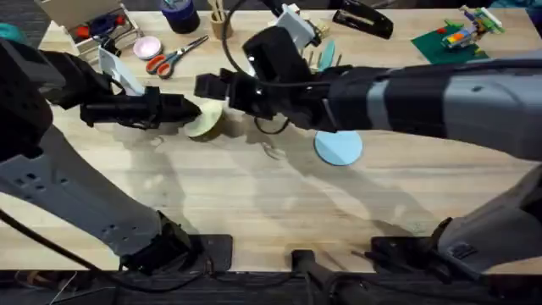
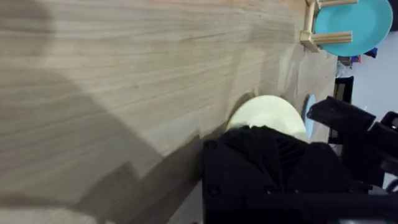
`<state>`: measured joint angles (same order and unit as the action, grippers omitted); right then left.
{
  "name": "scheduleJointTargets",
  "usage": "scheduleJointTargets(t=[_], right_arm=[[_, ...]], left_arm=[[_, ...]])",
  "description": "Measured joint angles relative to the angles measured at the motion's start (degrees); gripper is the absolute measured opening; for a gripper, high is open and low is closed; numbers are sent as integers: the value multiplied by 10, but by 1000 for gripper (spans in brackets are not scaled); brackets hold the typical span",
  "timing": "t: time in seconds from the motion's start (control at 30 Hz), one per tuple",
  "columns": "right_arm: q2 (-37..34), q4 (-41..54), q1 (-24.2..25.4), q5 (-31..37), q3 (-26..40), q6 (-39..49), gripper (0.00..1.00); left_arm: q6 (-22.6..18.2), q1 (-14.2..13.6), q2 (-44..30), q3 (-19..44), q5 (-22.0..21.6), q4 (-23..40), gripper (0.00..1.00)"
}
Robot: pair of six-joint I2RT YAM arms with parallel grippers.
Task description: Pick up the plates from the table one by one and place each into a slot on the dish rack.
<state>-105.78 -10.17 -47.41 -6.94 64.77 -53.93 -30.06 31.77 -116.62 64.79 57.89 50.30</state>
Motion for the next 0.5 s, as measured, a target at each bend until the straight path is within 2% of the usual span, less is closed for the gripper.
scheduleJointTargets(t=[0.2,0.5], right_arm=[[-28,-1,-21,-2,29,-69,991],[-53,3,-34,-4,30,-154,968]], left_arm=[[0,0,0,0,0,0,39],[0,0,0,0,0,0,39]])
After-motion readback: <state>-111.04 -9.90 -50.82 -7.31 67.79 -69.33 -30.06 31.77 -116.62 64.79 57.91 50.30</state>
